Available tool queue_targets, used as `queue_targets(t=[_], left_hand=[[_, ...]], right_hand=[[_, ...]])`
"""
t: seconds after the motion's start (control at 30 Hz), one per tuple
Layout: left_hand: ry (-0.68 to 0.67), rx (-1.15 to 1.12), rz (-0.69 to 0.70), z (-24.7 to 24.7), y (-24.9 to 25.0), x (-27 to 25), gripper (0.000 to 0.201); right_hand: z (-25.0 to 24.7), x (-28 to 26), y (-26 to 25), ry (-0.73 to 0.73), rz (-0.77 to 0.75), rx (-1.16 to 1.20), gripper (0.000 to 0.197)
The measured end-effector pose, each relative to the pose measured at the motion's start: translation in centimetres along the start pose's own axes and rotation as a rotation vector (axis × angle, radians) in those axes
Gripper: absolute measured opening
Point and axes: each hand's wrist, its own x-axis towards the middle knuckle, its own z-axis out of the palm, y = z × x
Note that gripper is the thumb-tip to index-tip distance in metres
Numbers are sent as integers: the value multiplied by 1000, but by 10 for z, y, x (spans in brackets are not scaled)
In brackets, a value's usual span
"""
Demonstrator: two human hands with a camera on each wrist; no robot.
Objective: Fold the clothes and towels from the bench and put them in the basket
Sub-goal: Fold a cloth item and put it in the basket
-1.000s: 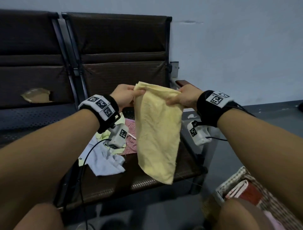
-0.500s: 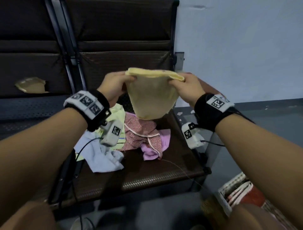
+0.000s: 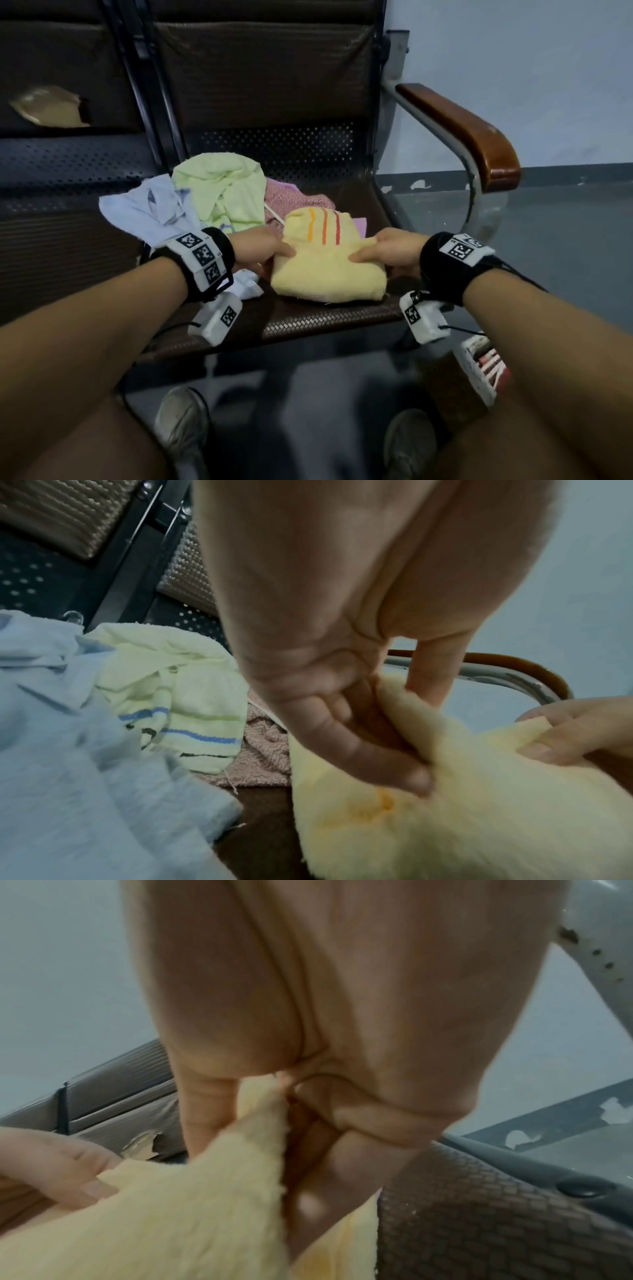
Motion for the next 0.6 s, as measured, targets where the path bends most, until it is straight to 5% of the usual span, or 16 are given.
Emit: queue_targets(t=[0.13, 0.3, 0.5, 0.6], left_hand=[[277, -160, 126, -2, -2, 36, 15], [453, -107, 155, -6, -4, 79, 26], [600, -86, 169, -14, -2, 103, 21], [687, -24, 219, -11, -4, 96, 21]], right_hand=[[-5, 28, -10, 183, 9, 104, 10], [1, 65, -14, 396, -80, 151, 6], [1, 89, -14, 487, -205, 67, 17], [-5, 84, -13, 574, -239, -112, 45]])
